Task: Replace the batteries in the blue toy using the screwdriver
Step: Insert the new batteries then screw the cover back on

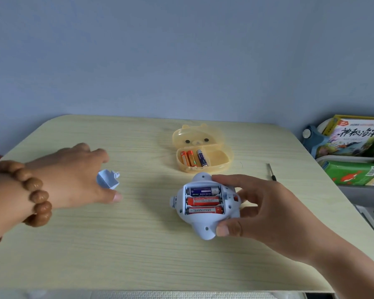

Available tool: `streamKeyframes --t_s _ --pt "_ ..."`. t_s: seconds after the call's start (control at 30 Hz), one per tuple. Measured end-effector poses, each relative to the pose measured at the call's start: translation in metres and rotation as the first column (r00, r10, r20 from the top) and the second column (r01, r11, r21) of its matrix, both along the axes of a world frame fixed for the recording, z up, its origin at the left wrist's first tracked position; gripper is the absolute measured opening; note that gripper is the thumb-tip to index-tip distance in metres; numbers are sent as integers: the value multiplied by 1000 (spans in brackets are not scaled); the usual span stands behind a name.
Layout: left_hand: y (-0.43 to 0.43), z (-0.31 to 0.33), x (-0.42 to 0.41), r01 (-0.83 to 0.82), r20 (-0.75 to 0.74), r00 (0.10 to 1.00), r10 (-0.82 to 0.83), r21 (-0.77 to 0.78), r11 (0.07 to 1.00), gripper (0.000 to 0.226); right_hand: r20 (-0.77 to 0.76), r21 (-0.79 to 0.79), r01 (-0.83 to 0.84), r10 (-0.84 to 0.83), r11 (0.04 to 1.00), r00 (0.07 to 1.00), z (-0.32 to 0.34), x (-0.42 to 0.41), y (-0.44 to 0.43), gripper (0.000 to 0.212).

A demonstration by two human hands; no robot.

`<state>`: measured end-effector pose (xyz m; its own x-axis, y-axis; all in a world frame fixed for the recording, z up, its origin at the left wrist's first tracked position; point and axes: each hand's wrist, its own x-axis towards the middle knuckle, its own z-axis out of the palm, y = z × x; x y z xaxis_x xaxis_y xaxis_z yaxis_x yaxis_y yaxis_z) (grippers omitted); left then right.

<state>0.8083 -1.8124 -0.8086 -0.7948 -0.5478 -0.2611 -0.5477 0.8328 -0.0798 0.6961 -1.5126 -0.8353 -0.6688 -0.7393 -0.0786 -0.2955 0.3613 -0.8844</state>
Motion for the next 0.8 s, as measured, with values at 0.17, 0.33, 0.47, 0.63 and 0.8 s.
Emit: streamKeyframes --t_s 0.17,0.33,0.47,0.63,0.8 --pt "1 0 2 91 -7 996 -91 -13 996 48 17 -17 14 -14 1000 1000 -3 -1 0 74" --pt "10 7 -1 164 -463 885 -43 225 960 46 15 -8 17 -17 1000 1000 -3 -2 0 73" --pt "32 6 -8 460 -687 715 130 602 652 53 5 2 16 -16 1000 1000 -2 -1 0 71" --pt "53 -13 -12 642 -686 659 307 726 245 51 -7 8 13 -13 1000 1000 -1 -1 -2 71" --pt "65 -29 -15 650 -670 677 306 739 179 57 -4 -3 22 -22 1000 1000 -2 -2 -2 71"
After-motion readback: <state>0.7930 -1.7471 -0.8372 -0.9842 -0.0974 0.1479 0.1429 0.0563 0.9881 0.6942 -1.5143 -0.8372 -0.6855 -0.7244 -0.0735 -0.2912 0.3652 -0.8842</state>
